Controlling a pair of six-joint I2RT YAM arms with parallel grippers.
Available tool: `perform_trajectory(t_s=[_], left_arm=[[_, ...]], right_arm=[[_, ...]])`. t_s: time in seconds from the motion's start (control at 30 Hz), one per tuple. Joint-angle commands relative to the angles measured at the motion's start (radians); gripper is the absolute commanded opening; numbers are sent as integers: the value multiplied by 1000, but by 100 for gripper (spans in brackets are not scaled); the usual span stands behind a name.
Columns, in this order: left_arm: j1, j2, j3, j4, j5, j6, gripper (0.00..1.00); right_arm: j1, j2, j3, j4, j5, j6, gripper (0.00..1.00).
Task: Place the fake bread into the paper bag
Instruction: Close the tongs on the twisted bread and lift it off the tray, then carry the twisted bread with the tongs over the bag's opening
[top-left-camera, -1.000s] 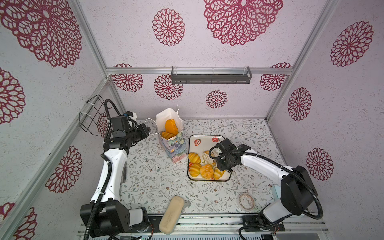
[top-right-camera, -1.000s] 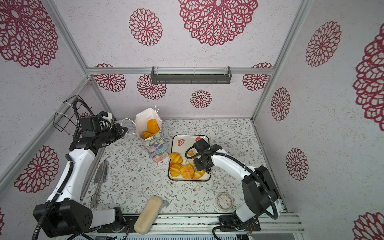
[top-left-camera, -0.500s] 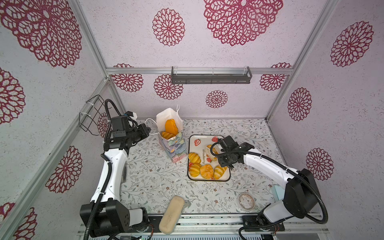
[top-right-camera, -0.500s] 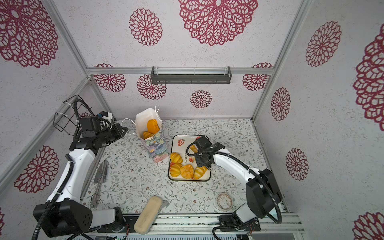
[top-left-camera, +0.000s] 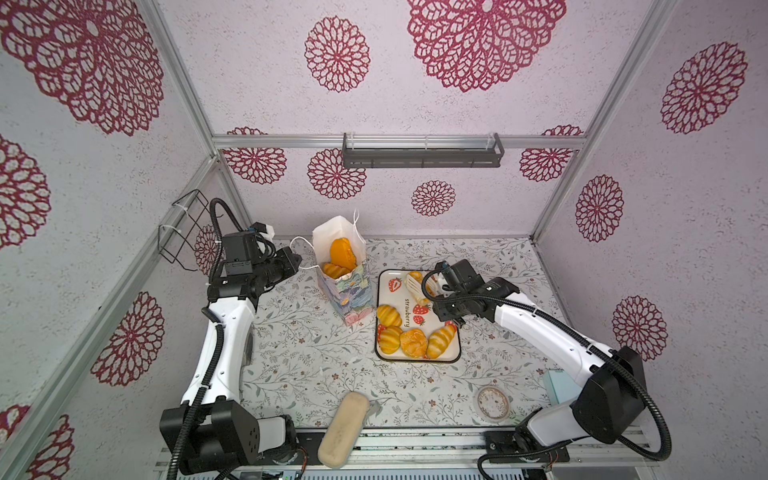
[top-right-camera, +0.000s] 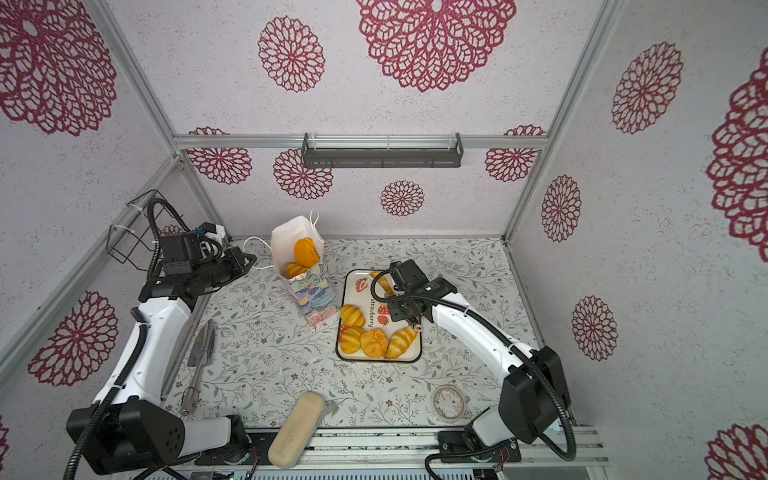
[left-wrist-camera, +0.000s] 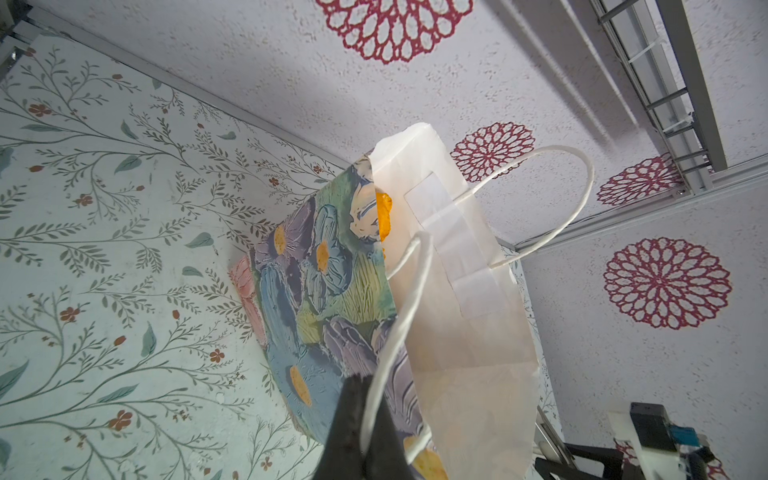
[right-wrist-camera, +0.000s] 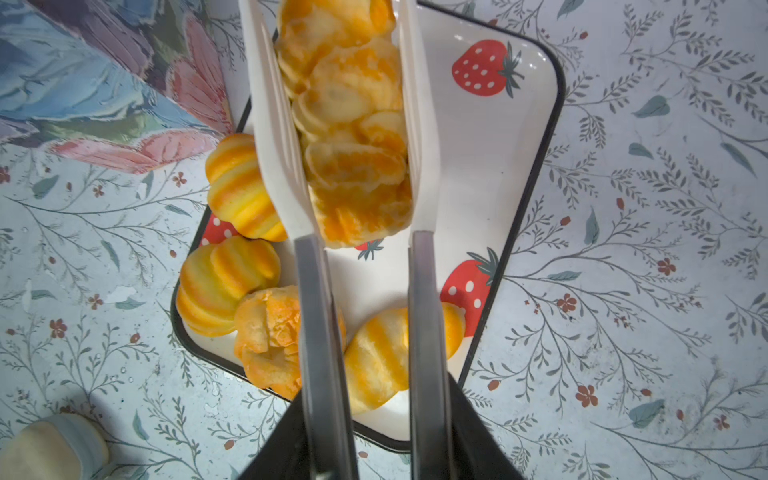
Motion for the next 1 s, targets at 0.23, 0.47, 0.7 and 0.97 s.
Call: perform_trajectory(t_s=[0.23, 0.47, 0.7, 0.97], left_arm=[[-9, 7, -4, -9, 1, 6, 0], [-9, 6, -4, -9, 0, 8, 0], [-10, 4, -4, -9, 0, 7, 0], [-10, 2, -4, -10, 0, 9, 0]], right_arm=[[21, -68, 104, 17, -41, 20, 43], [48, -65, 139, 12, -27, 24, 43], [75, -58, 183, 1, -15, 25, 43], [109, -45, 249, -14, 4, 20, 43]])
